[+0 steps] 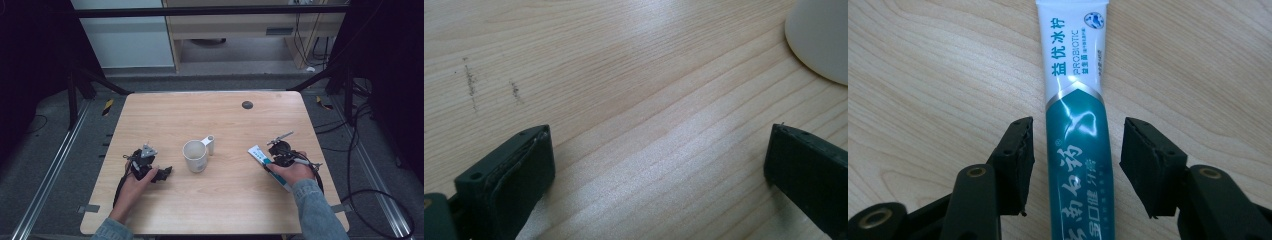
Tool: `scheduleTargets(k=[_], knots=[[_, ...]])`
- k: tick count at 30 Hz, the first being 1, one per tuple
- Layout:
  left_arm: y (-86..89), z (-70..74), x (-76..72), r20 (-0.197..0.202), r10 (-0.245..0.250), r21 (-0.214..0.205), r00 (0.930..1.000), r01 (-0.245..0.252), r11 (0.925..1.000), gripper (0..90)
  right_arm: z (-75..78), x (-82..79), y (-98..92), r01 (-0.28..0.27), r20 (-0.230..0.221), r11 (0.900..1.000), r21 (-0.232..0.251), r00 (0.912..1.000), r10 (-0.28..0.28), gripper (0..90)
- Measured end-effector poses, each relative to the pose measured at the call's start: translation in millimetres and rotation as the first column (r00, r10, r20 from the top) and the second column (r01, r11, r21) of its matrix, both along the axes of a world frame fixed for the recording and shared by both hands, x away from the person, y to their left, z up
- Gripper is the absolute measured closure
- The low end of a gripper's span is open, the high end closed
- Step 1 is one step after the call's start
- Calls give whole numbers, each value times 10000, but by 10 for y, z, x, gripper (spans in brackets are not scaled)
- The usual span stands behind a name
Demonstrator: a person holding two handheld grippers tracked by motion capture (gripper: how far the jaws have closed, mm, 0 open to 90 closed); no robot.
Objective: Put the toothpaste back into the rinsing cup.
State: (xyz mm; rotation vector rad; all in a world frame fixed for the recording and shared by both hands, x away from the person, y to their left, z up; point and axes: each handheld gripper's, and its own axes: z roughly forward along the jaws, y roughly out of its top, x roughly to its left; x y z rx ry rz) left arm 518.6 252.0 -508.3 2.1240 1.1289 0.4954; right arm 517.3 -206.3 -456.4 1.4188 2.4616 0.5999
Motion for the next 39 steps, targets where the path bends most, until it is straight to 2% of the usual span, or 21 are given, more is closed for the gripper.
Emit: scheduleTargets(k=[7, 15, 17, 31, 39], knots=[[0, 0, 1, -7, -11, 1, 10000, 11, 10000, 0, -85, 80, 17, 126, -220, 9999, -95, 9997, -129, 473], [1, 0, 2, -8, -19, -1, 10000, 19, 10000, 0, -143, 147, 39, 230, -448, 9997, 66, 9987, -227, 476], [0, 0, 3, -7, -20, -4, 10000, 20, 10000, 0, -159, 158, 45, 191, -381, 9998, -2, 9991, -191, 476], [1, 0, 6, -6, -40, -4, 10000, 40, 10000, 0, -163, 218, 83, 170, -647, 9999, -24, 9978, -171, 493], [2, 0, 6, -4, -46, -4, 10000, 46, 10000, 0, -160, 242, 133, 103, -755, 9995, -284, 9971, -124, 531]])
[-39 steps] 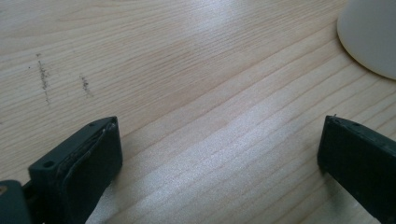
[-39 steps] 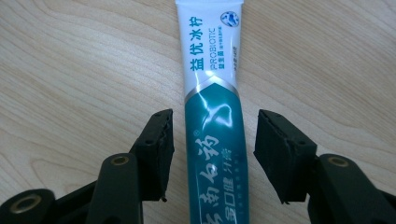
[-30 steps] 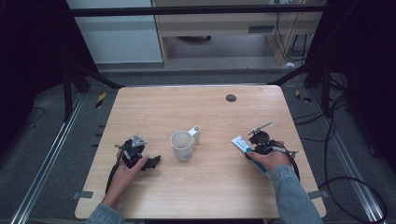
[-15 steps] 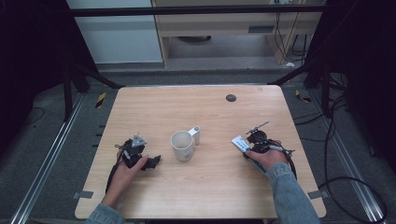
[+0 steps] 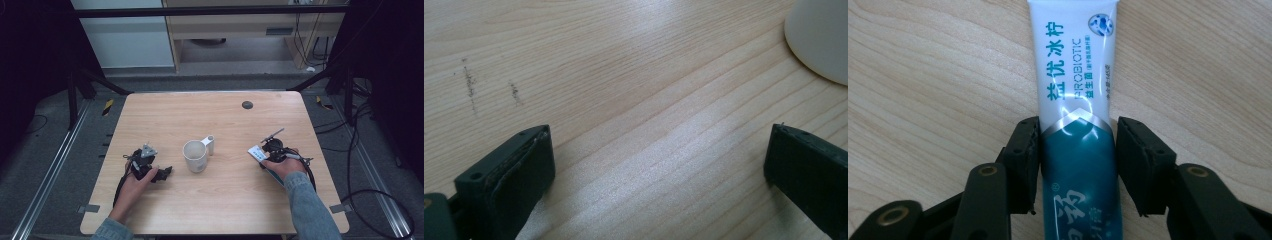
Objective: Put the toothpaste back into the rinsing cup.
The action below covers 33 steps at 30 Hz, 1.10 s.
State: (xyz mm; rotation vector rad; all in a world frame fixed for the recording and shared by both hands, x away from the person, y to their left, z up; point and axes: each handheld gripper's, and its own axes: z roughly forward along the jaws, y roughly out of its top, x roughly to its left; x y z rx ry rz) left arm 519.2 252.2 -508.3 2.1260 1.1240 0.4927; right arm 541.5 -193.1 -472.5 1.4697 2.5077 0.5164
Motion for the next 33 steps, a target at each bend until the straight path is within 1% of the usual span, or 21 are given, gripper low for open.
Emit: scheduleTargets(k=[5, 7, 12, 15, 17, 19, 21, 23, 26, 31, 33], knots=[[0, 0, 0, 3, 2, 1, 10000, -2, 10000, 0, 5, 18, 10, -136, 0, 9996, -233, 9999, 136, 554], [0, 0, 0, 2, 3, -2, 10000, -3, 10000, 0, 10, 21, 15, -109, -80, 9997, -210, 9999, 107, 561], [-1, 0, 0, 1, 3, -4, 10000, -3, 10000, 0, 11, 26, 19, -174, -61, 9994, -284, 9998, 172, 587], [0, 0, 0, 0, 2, 0, 10000, -2, 10000, 0, 13, 22, 17, -249, 13, 9992, -320, 9997, 249, 618], [0, 0, 0, 2, 2, 0, 10000, -2, 10000, 0, 15, 20, 14, -273, 23, 9991, -315, 9996, 274, 628], [-1, 0, 0, -1, 5, 10, 10000, -5, 10000, 0, 22, 20, -2, -268, 17, 9994, -211, 9996, 269, 654], [0, 0, 0, -1, 5, 13, 10000, -5, 10000, 0, 29, 19, -1, -187, -41, 9997, -154, 9998, 186, 670], [0, 0, 2, 5, -14, 4, 10000, 14, 10000, 0, 36, 20, -3, -210, 14, 9995, -216, 9998, 210, 695], [-1, -1, 2, 5, 4, -4, 10000, -4, 10000, 0, 57, 16, -3, -192, 13, 9997, -179, 9998, 193, 736], [-1, 0, 2, 3, 3, -2, 10000, -3, 10000, 0, 75, 15, -6, -86, -34, 9999, -96, 10000, 86, 763], [-1, 0, 3, 6, -2, 2, 10000, 2, 10000, 0, 78, 15, -11, -92, 17, 9999, -99, 10000, 92, 768]])
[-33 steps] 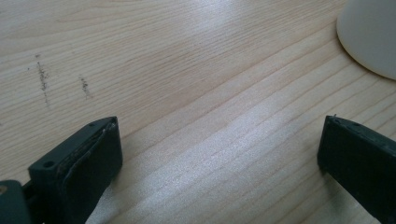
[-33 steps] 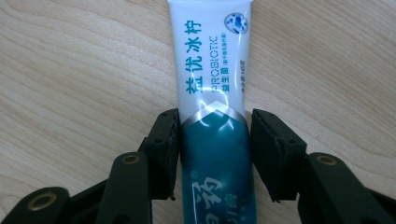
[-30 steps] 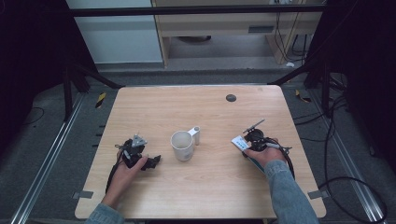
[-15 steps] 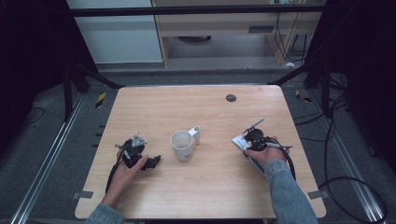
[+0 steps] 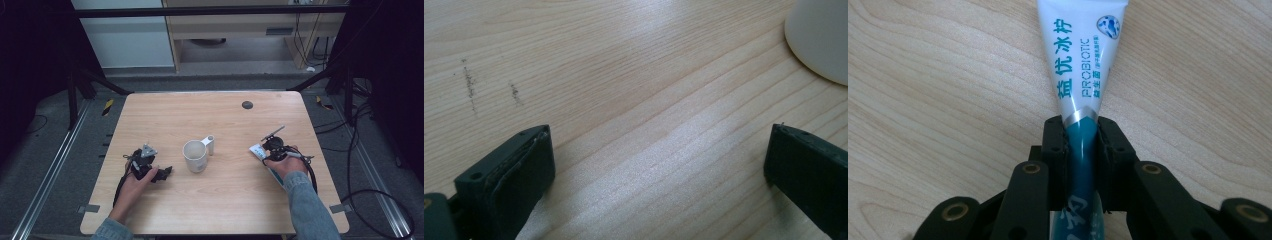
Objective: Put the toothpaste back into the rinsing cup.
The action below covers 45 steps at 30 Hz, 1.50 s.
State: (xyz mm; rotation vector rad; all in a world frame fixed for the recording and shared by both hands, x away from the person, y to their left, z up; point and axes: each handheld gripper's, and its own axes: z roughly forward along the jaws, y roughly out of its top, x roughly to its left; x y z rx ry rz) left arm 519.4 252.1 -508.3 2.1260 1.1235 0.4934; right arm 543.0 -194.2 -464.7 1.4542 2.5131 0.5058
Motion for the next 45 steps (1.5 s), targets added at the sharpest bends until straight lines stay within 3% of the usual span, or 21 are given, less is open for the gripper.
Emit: scheduleTargets(k=[6, 9, 14, 27, 35, 40, 45], knots=[[0, 0, 0, -4, 4, -4, 10000, -4, 10000, 0, 16, -1, -34, -21, 2, 9999, 158, 10000, 21, 780], [0, 0, 0, -2, 4, -5, 10000, -4, 10000, 0, 65, -19, -41, 164, -99, 9990, 415, 9998, -160, 782], [-1, 0, 0, -3, 7, -8, 10000, -7, 10000, 0, 170, -38, -67, 143, 68, 9989, 451, 9999, -146, 784], [-1, 0, 0, -4, 7, -7, 10000, -7, 10000, 0, 464, -56, -95, 238, 936, 9946, 1014, 9951, -334, 783], [-1, 0, -1, -4, 7, -6, 10000, -7, 10000, 0, 588, -63, -46, 415, 1810, 9872, 1541, 9810, -695, 784], [-1, 0, 0, -4, 6, -6, 10000, -6, 10000, 0, 669, -53, -8, 392, 2131, 9799, 1955, 9736, -815, 784], [0, 0, 0, -3, 4, -4, 10000, -4, 10000, 0, 771, -52, 76, 272, 2631, 9747, 2220, 9609, -867, 784]])
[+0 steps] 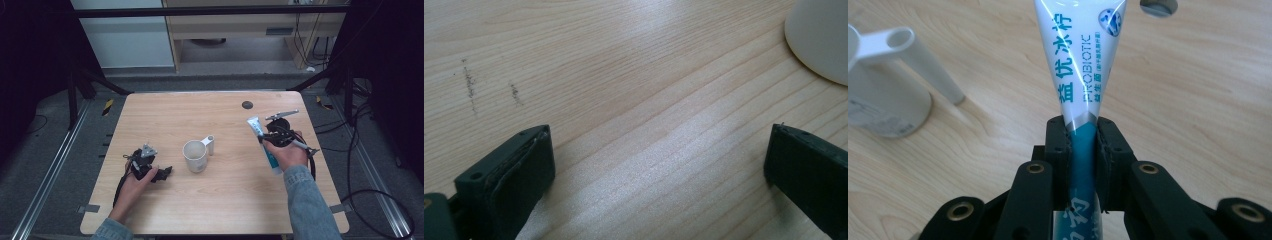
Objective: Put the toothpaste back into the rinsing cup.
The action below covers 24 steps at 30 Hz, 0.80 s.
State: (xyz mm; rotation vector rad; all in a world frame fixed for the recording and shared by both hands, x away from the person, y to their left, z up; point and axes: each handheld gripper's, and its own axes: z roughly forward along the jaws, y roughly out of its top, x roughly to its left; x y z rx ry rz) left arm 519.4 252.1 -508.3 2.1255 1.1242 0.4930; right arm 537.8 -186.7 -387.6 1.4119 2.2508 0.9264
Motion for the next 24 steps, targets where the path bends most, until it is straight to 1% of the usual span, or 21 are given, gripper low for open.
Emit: scheduleTargets(k=[2, 6, 8, 13, 15, 24], knots=[[0, 0, 0, 1, -1, -1, 10000, 1, 10000, 0, 40, 0, 32, 19, 195, 9998, 200, 9998, -23, 785], [0, 0, 0, 3, -2, 4, 10000, 2, 10000, 0, 99, 9, 98, 11, 556, 9991, 423, 9984, -35, 785], [0, 0, 0, 5, -2, 10, 10000, 2, 10000, 0, 123, 17, 132, -3, 667, 9984, 572, 9978, -35, 785], [0, 0, 0, 8, 0, 9, 10000, 0, 10000, 0, 183, 41, 263, -141, 1043, 9956, 924, 9945, 44, 785], [0, 0, 0, 7, -4, 4, 10000, 4, 10000, 0, 197, 51, 320, -309, 1201, 9936, 1089, 9926, 177, 785], [2, 2, 0, 2, -15, 35, 10000, 15, 10000, 0, 284, 64, 503, -541, 1402, 9930, 1049, 9893, 391, 785]])
